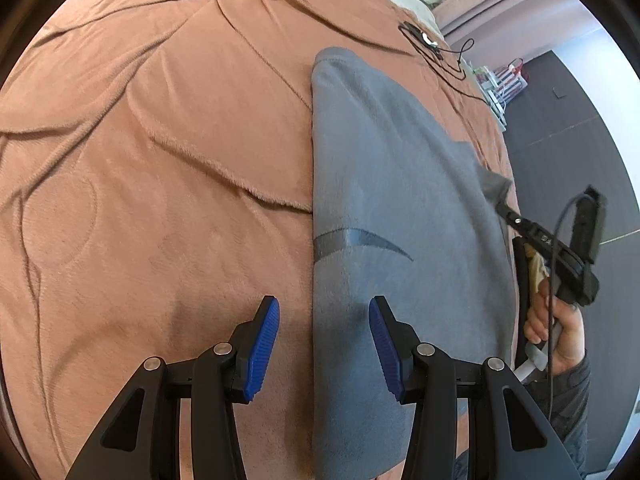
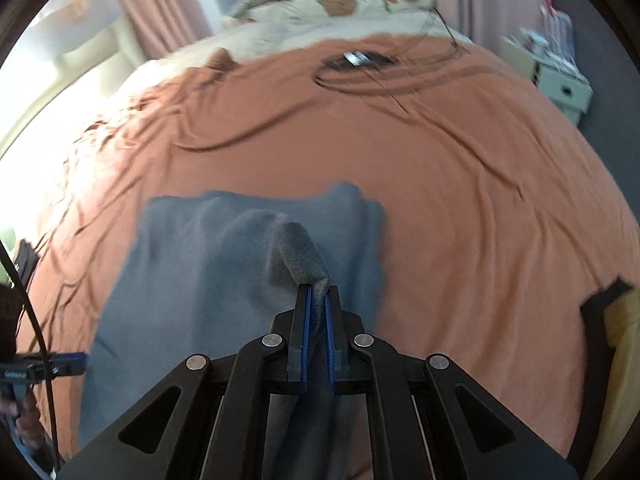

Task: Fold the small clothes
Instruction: 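Grasp the shirt edge with the right gripper and fold it over, then press both grippers along the folded shirt edge to flatten it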

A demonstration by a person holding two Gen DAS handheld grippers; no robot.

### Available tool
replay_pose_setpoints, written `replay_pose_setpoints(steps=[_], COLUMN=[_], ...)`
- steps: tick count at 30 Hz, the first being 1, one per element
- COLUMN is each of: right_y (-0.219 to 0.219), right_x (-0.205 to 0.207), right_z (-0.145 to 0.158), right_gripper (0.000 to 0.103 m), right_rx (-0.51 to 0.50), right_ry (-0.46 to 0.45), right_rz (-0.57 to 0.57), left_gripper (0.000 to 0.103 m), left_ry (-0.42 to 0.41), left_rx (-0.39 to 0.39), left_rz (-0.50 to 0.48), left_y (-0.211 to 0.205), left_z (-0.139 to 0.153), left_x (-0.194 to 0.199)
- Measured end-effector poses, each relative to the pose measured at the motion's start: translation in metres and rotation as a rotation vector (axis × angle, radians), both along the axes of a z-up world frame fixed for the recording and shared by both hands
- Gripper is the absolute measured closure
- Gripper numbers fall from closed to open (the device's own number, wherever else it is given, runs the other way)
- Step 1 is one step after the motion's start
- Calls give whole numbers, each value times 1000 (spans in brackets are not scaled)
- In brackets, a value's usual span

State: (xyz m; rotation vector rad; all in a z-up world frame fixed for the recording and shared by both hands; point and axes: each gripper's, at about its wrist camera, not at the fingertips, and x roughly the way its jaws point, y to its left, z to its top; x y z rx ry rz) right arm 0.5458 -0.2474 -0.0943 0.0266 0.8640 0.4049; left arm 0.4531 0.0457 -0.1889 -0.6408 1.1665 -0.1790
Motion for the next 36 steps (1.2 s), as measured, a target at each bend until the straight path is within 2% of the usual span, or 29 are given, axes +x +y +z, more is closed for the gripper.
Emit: replay_pose_setpoints(steps=[4,7,10,11,12,14,17,20,23,36], right_y=[-9,-18,-28,-30,-31,-33,-37,-40,-45,-67], right_x=[7,9,-5,-8,-11,-20,-32,-40,-43,-24], right_z=[-12,-2,10,12,13,13,14,11,6,-25], right_gripper=[100,99,96,85,67,51,51,51,63,63], right_rx=[11,79,133,149,167,174,182,195,237,314], right_ry=[59,90,76,81,90,90,74,99,116,273], right_rz=[-58,-54,-22,-5,13,33,89,112,143,131], left_gripper=[54,54,54,54,54,54,54,54,54,54], left_ry=[2,1,-2,-3,-4,-3,-2,-1,2,-9], left_rx=[-1,-3,-14,-16,-19,-26,-24,-26,-25,-57], left_rz=[-15,-20,-22,-23,-25,-23,-24,-26,-30,-10], left_y=[-7,-11,-14,-15,-17,-19,-22,-24,-27,-32], left_z=[-3,-3,-3,-3,-3,-4,-5,-5,-7,-12], left_x=[-2,-4,-7,-8,-10,-13,-15,-20,-24,-38])
